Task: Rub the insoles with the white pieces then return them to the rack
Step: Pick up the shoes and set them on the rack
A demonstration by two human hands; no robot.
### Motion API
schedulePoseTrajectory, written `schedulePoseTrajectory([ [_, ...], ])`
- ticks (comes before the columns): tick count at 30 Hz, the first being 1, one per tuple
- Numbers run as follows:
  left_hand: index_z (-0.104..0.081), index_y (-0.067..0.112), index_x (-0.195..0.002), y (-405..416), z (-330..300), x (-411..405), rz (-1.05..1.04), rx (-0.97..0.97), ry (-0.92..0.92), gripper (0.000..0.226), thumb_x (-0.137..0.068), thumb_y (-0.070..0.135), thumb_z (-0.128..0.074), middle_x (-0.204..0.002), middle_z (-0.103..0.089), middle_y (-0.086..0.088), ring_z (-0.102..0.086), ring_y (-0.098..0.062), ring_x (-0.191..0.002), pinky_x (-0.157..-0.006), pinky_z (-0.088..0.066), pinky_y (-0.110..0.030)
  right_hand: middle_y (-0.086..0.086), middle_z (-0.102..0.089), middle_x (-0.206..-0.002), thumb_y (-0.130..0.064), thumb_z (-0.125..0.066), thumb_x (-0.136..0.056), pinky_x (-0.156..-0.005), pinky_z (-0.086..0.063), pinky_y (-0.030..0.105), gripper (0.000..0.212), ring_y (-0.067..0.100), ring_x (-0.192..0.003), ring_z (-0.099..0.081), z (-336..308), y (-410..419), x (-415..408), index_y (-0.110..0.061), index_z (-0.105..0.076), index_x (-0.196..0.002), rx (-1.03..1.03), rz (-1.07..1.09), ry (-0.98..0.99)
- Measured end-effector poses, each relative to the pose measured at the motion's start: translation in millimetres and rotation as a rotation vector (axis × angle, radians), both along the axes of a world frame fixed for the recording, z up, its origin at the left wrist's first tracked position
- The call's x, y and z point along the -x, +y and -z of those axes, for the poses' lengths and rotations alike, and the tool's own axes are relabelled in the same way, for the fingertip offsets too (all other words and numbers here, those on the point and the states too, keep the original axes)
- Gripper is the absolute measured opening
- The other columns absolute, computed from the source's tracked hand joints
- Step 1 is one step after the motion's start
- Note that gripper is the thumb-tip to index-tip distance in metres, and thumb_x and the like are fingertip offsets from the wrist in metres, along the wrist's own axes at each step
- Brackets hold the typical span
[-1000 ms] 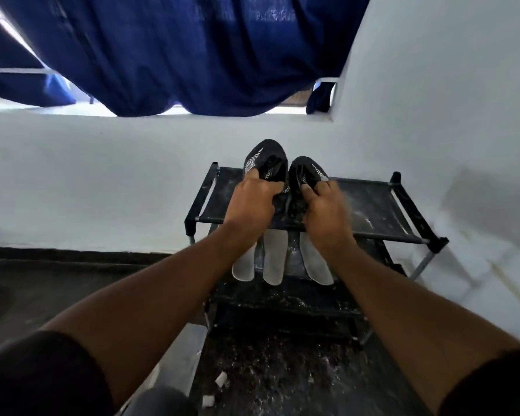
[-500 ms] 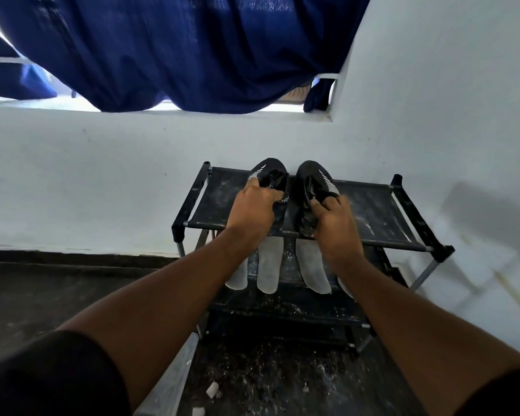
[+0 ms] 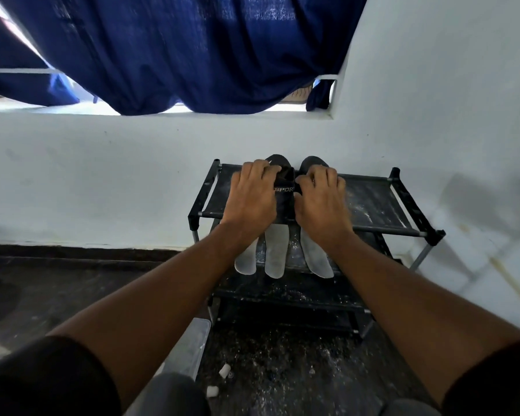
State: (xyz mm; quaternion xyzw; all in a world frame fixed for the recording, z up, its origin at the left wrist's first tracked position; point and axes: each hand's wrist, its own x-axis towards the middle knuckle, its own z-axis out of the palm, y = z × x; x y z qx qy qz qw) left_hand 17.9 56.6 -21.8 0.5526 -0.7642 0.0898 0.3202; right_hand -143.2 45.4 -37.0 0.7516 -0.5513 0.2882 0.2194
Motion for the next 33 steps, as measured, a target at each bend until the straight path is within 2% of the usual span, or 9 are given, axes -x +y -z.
schedulePoseTrajectory([
  [3,-0.061,0.013,-0.134,16,2,-23,0.03,-0.072,0.035,0.037,-0.098,0.018,-0.057,-0.127,-0.063,-0.008,-0.053,-0.026,-0.12,-0.104,-0.042,-0.04,0.015,-0.053,-0.109,-0.015,-0.061,-0.086,-0.081,-0.045,0.045,0.022,0.031,-0.099,-0.048,-1,-2,-13,-0.005,-0.061,-0.106,0.049,-0.068,-0.028],
  [5,-0.067,0.015,-0.12,32,7,-44,0.017,-0.098,0.065,0.025,-0.1,0.02,-0.053,-0.116,-0.067,-0.008,-0.059,-0.025,-0.109,-0.093,-0.046,-0.038,0.016,-0.054,-0.109,-0.013,-0.06,-0.087,-0.079,-0.044,0.043,0.02,0.031,-0.097,-0.048,4,-1,-26,-0.006,-0.061,-0.105,0.056,-0.1,-0.04],
  [9,-0.07,0.011,-0.11,59,25,-81,-0.105,-0.159,0.186,0.024,-0.102,0.02,-0.05,-0.105,-0.071,-0.009,-0.064,-0.027,-0.095,-0.08,-0.049,-0.035,0.015,-0.053,-0.105,-0.014,-0.057,-0.09,-0.075,-0.044,0.043,0.015,0.03,-0.093,-0.048,31,11,-53,-0.007,-0.061,-0.103,0.046,-0.223,-0.093],
  [12,-0.073,0.005,-0.11,76,42,-94,-0.159,-0.205,0.192,0.022,-0.102,0.012,-0.054,-0.105,-0.073,-0.014,-0.064,-0.03,-0.099,-0.083,-0.044,-0.034,0.015,-0.054,-0.101,-0.014,-0.058,-0.084,-0.076,-0.046,0.044,0.017,0.032,-0.093,-0.05,50,24,-75,-0.006,-0.062,-0.098,-0.028,-0.3,-0.161],
  [14,-0.072,0.005,-0.112,87,56,-102,-0.164,-0.245,0.175,0.023,-0.103,0.014,-0.053,-0.109,-0.073,-0.015,-0.064,-0.031,-0.104,-0.089,-0.045,-0.036,0.012,-0.054,-0.103,-0.016,-0.052,-0.091,-0.08,-0.047,0.046,0.015,0.03,-0.097,-0.049,63,31,-87,-0.009,-0.061,-0.1,-0.116,-0.292,-0.186],
  [19,-0.069,0.005,-0.117,90,80,-112,-0.15,-0.318,0.155,0.026,-0.105,0.017,-0.049,-0.109,-0.07,-0.012,-0.06,-0.025,-0.103,-0.086,-0.045,-0.034,0.008,-0.054,-0.099,-0.014,-0.054,-0.095,-0.077,-0.03,0.024,0.01,0.023,-0.09,-0.05,89,43,-99,-0.01,-0.062,-0.098,-0.105,-0.311,-0.201],
  [23,-0.069,0.007,-0.114,92,85,-109,-0.105,-0.317,0.185,0.023,-0.104,0.017,-0.051,-0.107,-0.069,-0.012,-0.06,-0.027,-0.101,-0.085,-0.05,-0.04,0.012,-0.053,-0.108,-0.017,-0.045,-0.097,-0.086,-0.042,0.037,0.019,0.027,-0.101,-0.049,93,46,-105,-0.007,-0.059,-0.106,-0.239,-0.341,-0.216],
  [31,-0.071,0.009,-0.114,108,118,-136,-0.06,-0.485,0.206,0.023,-0.104,0.019,-0.052,-0.108,-0.07,-0.005,-0.064,-0.018,-0.097,-0.081,-0.048,-0.03,0.007,-0.052,-0.102,-0.016,-0.048,-0.099,-0.08,-0.047,0.04,0.012,0.02,-0.095,-0.048,133,64,-123,-0.007,-0.056,-0.102,-0.355,-0.495,-0.251],
  [33,-0.069,0.012,-0.103,113,141,-149,-0.081,-0.553,0.186,0.019,-0.104,0.018,-0.051,-0.1,-0.066,0.0,-0.063,-0.018,-0.091,-0.073,-0.044,-0.028,0.008,-0.051,-0.104,-0.016,-0.048,-0.098,-0.08,-0.046,0.039,0.012,0.021,-0.094,-0.048,152,68,-129,-0.007,-0.055,-0.103,-0.418,-0.493,-0.267],
])
